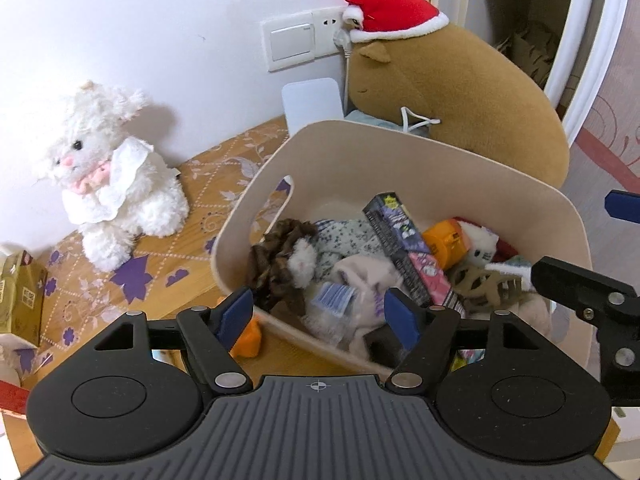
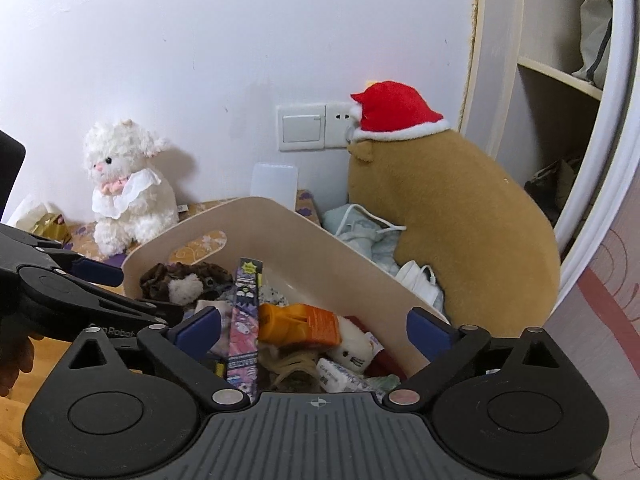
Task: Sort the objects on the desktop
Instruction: 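Move both tools back over the table toward the blue tissue pack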
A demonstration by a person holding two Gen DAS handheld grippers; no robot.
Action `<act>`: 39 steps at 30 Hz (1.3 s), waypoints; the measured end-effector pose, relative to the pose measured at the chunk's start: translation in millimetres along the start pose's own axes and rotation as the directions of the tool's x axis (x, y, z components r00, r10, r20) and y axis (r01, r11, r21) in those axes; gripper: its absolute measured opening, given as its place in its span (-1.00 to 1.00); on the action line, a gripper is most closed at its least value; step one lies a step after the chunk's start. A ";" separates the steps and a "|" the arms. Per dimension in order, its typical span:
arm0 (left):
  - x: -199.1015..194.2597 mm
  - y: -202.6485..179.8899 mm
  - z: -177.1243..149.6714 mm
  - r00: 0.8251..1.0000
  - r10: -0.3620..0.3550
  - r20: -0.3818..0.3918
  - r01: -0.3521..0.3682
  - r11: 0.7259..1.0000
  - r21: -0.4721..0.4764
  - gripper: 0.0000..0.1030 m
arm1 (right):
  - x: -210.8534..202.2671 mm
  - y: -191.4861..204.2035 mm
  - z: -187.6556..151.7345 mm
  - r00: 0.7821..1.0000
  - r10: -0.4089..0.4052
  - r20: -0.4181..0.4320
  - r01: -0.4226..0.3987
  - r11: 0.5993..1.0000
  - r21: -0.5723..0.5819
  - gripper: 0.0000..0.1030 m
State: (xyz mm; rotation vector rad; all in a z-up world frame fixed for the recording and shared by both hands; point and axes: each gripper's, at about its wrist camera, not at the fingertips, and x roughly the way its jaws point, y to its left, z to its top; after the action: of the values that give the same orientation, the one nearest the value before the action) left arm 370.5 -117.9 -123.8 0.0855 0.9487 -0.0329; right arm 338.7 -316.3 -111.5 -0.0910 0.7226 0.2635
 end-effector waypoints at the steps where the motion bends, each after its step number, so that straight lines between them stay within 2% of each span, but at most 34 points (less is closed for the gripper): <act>1: -3.2 4.1 -2.5 1.000 0.000 0.001 0.000 1.000 -0.002 0.44 | -3.3 4.2 -0.3 1.000 -0.002 0.002 0.002 1.000 -0.004 0.98; 12: -36.9 58.1 -37.6 1.000 0.007 0.010 -0.007 1.000 -0.010 0.44 | -37.5 72.4 -8.9 0.999 0.030 0.023 -0.028 0.996 -0.088 1.00; 20: -42.0 103.2 -67.4 0.999 0.010 -0.031 -0.011 1.000 -0.017 0.46 | -44.7 128.3 -20.1 0.998 0.055 0.004 -0.054 0.991 -0.119 1.00; 32: -35.2 156.1 -110.1 0.995 0.026 -0.093 -0.030 0.999 -0.035 0.46 | -30.7 194.7 -43.3 0.993 0.094 -0.067 -0.103 0.983 -0.154 1.00; 39: -16.1 172.2 -121.7 0.991 0.040 -0.127 -0.046 0.998 -0.045 0.46 | -3.3 210.1 -53.8 0.987 0.115 -0.115 -0.132 0.979 -0.156 1.00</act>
State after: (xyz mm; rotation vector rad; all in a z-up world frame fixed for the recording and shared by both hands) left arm 273.9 64.1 -171.2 0.0639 1.0729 0.0354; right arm 245.3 -123.9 -147.8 -0.2176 0.8118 0.4399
